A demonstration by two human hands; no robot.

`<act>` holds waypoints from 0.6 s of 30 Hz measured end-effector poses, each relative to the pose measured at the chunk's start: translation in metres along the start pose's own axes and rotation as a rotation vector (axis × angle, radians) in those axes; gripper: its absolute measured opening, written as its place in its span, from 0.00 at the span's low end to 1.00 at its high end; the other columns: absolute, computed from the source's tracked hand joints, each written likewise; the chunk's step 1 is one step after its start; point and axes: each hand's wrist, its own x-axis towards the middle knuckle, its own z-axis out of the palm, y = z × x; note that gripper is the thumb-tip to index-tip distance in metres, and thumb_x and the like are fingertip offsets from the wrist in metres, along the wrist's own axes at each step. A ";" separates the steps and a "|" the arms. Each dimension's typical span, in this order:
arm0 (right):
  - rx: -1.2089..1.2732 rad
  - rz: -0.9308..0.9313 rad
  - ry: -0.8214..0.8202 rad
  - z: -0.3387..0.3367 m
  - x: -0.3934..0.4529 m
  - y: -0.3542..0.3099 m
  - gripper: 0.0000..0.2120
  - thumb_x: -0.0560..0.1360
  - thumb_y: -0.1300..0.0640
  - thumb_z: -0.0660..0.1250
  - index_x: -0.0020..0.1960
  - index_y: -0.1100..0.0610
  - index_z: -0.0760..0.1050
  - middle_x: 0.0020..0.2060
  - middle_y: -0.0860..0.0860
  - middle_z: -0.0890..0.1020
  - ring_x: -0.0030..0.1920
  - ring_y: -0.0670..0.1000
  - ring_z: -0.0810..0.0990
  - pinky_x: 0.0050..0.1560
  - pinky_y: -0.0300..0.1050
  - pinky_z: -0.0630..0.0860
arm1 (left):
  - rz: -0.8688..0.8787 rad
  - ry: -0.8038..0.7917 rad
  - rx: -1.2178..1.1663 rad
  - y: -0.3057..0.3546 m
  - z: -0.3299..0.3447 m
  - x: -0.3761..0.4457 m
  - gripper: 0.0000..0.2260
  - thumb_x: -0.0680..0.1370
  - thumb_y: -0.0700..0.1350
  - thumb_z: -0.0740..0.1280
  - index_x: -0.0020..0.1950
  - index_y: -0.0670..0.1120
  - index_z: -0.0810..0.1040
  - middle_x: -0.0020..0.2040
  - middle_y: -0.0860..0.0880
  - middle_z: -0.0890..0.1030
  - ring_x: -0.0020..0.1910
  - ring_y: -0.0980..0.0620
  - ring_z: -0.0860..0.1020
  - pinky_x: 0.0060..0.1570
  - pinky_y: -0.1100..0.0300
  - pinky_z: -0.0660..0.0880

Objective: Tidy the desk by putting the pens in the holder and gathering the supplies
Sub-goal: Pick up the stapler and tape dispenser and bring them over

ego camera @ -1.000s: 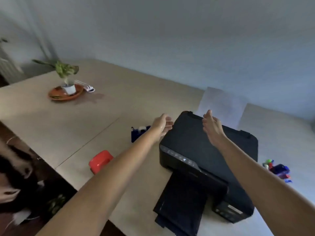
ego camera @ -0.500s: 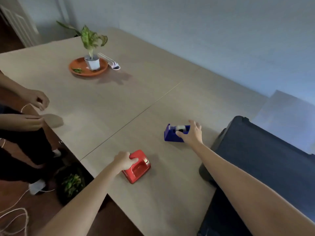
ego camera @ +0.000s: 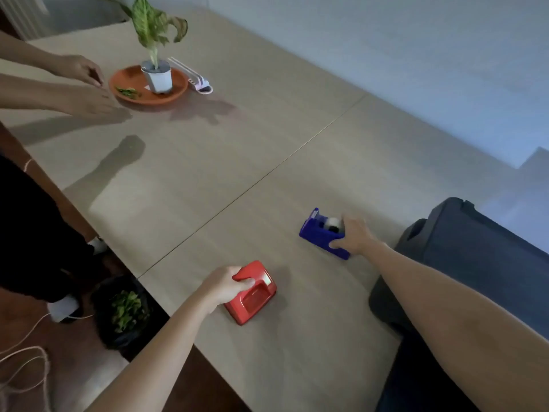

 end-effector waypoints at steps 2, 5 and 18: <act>0.063 0.015 0.004 0.009 -0.013 -0.002 0.25 0.65 0.55 0.77 0.57 0.56 0.70 0.49 0.54 0.77 0.46 0.54 0.75 0.44 0.47 0.73 | -0.034 -0.025 -0.035 0.001 -0.001 -0.002 0.07 0.76 0.46 0.69 0.53 0.50 0.80 0.46 0.51 0.82 0.48 0.51 0.80 0.47 0.62 0.73; 0.078 0.026 0.045 0.004 -0.026 -0.015 0.26 0.65 0.54 0.76 0.59 0.59 0.70 0.51 0.56 0.79 0.46 0.55 0.78 0.43 0.49 0.77 | -0.054 -0.028 -0.062 0.008 -0.005 -0.006 0.06 0.76 0.46 0.69 0.52 0.49 0.80 0.44 0.51 0.82 0.48 0.51 0.79 0.43 0.64 0.72; 0.230 -0.137 0.491 -0.182 -0.201 0.042 0.21 0.65 0.50 0.74 0.47 0.56 0.64 0.44 0.53 0.76 0.35 0.51 0.73 0.31 0.42 0.70 | 0.229 -0.107 -0.298 0.177 0.042 -0.113 0.05 0.79 0.44 0.63 0.54 0.46 0.76 0.39 0.48 0.80 0.34 0.55 0.78 0.33 0.63 0.75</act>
